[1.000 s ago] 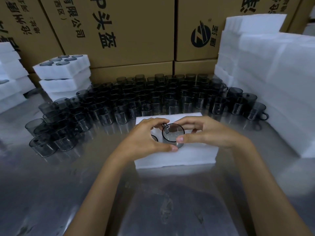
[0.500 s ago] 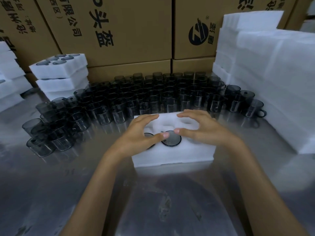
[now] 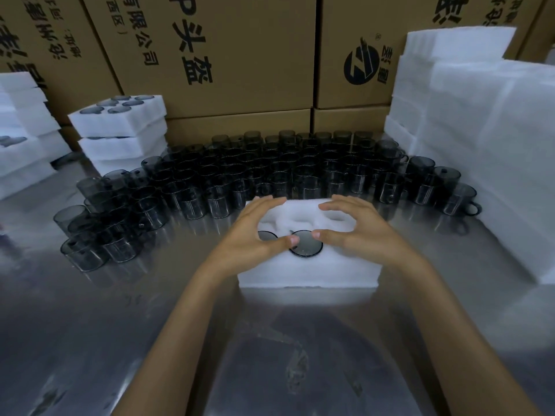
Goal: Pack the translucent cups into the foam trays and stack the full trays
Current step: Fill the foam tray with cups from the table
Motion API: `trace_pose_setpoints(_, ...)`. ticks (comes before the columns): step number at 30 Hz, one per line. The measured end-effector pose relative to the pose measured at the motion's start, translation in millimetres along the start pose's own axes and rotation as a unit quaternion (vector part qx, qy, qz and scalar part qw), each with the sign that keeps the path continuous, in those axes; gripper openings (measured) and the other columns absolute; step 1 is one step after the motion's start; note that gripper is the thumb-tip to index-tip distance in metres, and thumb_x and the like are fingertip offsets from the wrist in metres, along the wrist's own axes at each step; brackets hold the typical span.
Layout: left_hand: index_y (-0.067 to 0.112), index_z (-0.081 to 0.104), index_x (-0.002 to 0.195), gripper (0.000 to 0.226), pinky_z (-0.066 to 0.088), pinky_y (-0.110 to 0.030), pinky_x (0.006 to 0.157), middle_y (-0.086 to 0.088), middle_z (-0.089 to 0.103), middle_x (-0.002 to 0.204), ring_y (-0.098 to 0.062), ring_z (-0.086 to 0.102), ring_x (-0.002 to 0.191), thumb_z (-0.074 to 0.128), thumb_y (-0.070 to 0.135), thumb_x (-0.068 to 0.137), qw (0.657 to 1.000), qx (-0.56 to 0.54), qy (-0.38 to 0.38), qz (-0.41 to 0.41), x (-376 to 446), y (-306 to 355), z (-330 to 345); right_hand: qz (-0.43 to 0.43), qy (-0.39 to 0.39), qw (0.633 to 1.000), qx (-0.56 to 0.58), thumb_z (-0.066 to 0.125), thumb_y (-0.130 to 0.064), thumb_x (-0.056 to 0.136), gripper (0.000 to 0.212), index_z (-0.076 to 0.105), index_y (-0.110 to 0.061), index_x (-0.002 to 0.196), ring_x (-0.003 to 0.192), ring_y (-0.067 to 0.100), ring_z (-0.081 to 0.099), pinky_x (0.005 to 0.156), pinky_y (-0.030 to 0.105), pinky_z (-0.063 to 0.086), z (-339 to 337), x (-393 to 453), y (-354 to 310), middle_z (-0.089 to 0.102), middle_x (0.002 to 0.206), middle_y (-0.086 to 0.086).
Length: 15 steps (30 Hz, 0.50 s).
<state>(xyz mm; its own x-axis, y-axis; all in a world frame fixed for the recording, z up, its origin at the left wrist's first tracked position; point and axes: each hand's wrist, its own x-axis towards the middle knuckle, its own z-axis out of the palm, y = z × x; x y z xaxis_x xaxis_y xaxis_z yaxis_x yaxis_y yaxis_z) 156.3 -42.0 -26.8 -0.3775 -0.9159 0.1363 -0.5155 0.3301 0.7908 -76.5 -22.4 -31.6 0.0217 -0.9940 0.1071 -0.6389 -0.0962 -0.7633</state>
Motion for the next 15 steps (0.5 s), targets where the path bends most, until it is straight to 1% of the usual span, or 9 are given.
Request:
trace_pose_setpoints(2,0.040,0.051,0.138,0.055,0.030,-0.022,0.112,0.019,0.041,0.150,-0.001,0.031,0.141,0.072,0.035,0.088,0.997,-0.067,0.041,-0.010,3,-1,-9,0.001,0.036,0.998,0.044,0.081,-0.046,0.077,0.049,0.064,-0.038,0.123,0.145,0.002,0.021,0.107,0.021,0.017,9,1,-3,0.040,0.149,-0.017)
trace_pose_setpoints(4,0.031,0.057,0.135,0.042,0.038,-0.033,0.113,0.012,0.051,0.141,-0.005,0.045,0.129,0.065,0.023,0.094,0.989,-0.065,0.129,-0.023,3,-7,-20,-0.002,0.071,0.994,0.081,0.078,-0.042,0.082,0.039,0.067,-0.034,0.118,0.141,0.001,0.030,0.107,0.020,0.022,16,3,-4,0.047,0.143,-0.014)
trace_pose_setpoints(5,0.027,0.059,0.132,0.040,0.035,-0.040,0.115,0.008,0.054,0.138,-0.009,0.048,0.126,0.062,0.016,0.095,0.978,-0.003,0.202,-0.040,3,-12,-26,-0.005,0.093,0.991,0.097,0.076,-0.040,0.085,0.033,0.069,-0.032,0.116,0.136,0.000,0.037,0.106,0.016,0.025,18,3,-4,0.052,0.137,-0.015)
trace_pose_setpoints(6,0.024,0.061,0.130,0.040,0.028,-0.047,0.118,0.002,0.056,0.136,-0.016,0.048,0.128,0.059,0.012,0.092,0.954,0.083,0.278,-0.069,1,-20,-33,-0.008,0.118,0.986,0.114,0.073,-0.038,0.088,0.026,0.070,-0.031,0.112,0.129,-0.004,0.044,0.102,0.010,0.029,19,4,-4,0.058,0.130,-0.017)
trace_pose_setpoints(8,0.016,0.059,0.128,0.044,0.006,-0.060,0.118,-0.010,0.049,0.142,-0.030,0.035,0.139,0.058,0.012,0.084,0.875,0.258,0.375,-0.166,-5,-36,-50,-0.005,0.161,0.974,0.158,0.067,-0.033,0.093,0.014,0.072,-0.030,0.105,0.111,-0.010,0.054,0.097,0.009,0.038,17,5,-3,0.066,0.115,-0.022)
trace_pose_setpoints(9,0.011,0.058,0.128,0.045,0.000,-0.064,0.116,-0.016,0.044,0.144,-0.034,0.028,0.141,0.060,0.015,0.083,0.842,0.306,0.387,-0.220,-10,-46,-59,0.000,0.175,0.968,0.179,0.065,-0.030,0.094,0.011,0.072,-0.029,0.103,0.109,-0.010,0.057,0.097,0.014,0.041,16,5,-2,0.069,0.110,-0.022)
trace_pose_setpoints(10,0.005,0.057,0.126,0.045,-0.003,-0.065,0.117,-0.021,0.042,0.144,-0.038,0.026,0.141,0.061,0.019,0.084,0.822,0.324,0.383,-0.269,-14,-54,-67,0.005,0.186,0.963,0.196,0.063,-0.027,0.095,0.011,0.073,-0.028,0.101,0.108,-0.009,0.058,0.097,0.017,0.043,15,6,-1,0.070,0.107,-0.021)
trace_pose_setpoints(12,-0.003,0.056,0.123,0.046,0.000,-0.064,0.118,-0.029,0.044,0.138,-0.044,0.032,0.136,0.064,0.026,0.087,0.810,0.317,0.361,-0.336,-23,-65,-78,0.013,0.202,0.956,0.213,0.060,-0.022,0.096,0.014,0.073,-0.027,0.097,0.109,-0.004,0.060,0.095,0.018,0.044,16,7,1,0.071,0.103,-0.020)
trace_pose_setpoints(15,-0.001,0.057,0.122,0.044,0.014,-0.061,0.116,-0.029,0.053,0.128,-0.044,0.041,0.127,0.068,0.023,0.087,0.808,0.308,0.347,-0.363,-29,-74,-83,0.023,0.208,0.951,0.225,0.060,-0.022,0.095,0.015,0.073,-0.028,0.094,0.110,0.001,0.062,0.091,0.014,0.043,17,9,3,0.071,0.102,-0.019)
